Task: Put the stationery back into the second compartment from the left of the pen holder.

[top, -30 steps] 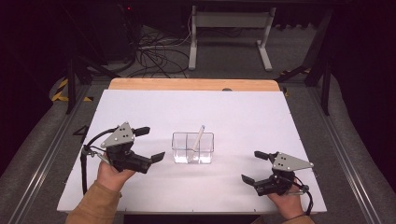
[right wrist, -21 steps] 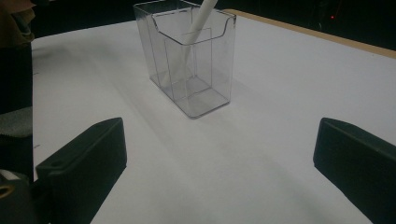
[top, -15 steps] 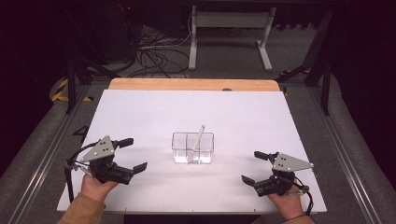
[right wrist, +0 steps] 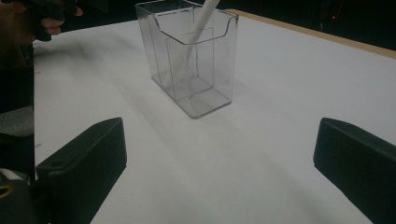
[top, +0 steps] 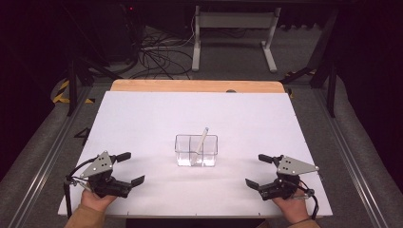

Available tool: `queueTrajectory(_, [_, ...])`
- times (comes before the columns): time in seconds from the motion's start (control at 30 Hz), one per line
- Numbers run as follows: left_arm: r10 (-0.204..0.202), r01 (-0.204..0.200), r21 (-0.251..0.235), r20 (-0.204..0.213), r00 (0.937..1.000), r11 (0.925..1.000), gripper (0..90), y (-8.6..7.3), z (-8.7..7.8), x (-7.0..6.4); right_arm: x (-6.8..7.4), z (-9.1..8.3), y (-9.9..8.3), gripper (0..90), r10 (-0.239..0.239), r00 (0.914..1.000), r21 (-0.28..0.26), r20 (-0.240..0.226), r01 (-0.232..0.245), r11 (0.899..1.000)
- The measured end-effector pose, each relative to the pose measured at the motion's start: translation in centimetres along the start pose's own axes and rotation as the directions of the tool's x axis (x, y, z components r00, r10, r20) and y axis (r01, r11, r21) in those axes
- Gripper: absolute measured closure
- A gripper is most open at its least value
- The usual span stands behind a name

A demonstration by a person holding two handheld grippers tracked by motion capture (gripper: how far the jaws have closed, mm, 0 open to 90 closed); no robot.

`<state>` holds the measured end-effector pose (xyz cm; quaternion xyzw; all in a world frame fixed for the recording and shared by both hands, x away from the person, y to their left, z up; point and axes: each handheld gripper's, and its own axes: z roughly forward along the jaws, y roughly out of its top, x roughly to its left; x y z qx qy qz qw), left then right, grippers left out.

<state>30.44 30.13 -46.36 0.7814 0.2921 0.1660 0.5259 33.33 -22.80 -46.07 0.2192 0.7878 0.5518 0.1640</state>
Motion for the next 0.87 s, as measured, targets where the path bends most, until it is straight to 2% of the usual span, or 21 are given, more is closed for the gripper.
queueTrajectory(0.17, [-0.040,0.040,-0.012,0.009,0.9992,0.9991,3.1,-1.2,-0.3,-0.3,0.0,0.1,-0.1,3.0,0.000,1.0000,0.003,-0.003,0.000,1.000])
queueTrajectory(0.3, [-0.015,0.015,-0.007,-0.022,0.9996,0.9999,3.0,-1.7,-0.7,-0.3,0.0,0.1,-0.1,3.0,-0.001,1.0000,0.006,-0.004,0.001,1.000])
queueTrajectory(0.37, [-0.023,0.023,-0.011,-0.011,0.9997,0.9997,2.7,-1.8,-0.7,-0.1,0.0,0.1,-0.1,3.0,0.000,1.0000,0.008,-0.004,0.000,1.000])
queueTrajectory(0.43, [-0.042,0.042,-0.006,0.003,0.9991,0.9991,2.6,-1.8,-0.7,0.2,0.0,0.2,-0.2,3.0,0.002,1.0000,0.016,-0.005,-0.002,1.000])
queueTrajectory(0.47, [-0.075,0.076,-0.022,0.028,0.9968,0.9969,2.6,-1.8,-0.7,0.4,0.0,0.2,-0.2,3.0,0.003,1.0000,0.017,-0.006,-0.003,1.000])
queueTrajectory(0.53, [-0.107,0.108,-0.043,0.029,0.9939,0.9932,2.6,-1.8,-0.8,0.6,-0.1,0.3,-0.3,3.0,0.007,0.9999,0.020,-0.008,-0.007,1.000])
queueTrajectory(0.67, [-0.060,0.060,-0.024,-0.015,0.9981,0.9979,2.5,-1.8,-0.8,0.4,-0.1,0.3,-0.3,2.9,0.011,0.9999,0.019,-0.007,-0.011,1.000])
queueTrajectory(0.87, [-0.004,0.005,0.004,-0.047,0.9989,1.0000,1.6,-1.4,-0.6,-0.4,-0.1,0.3,-0.3,2.8,0.013,0.9999,0.018,-0.007,-0.013,1.000])
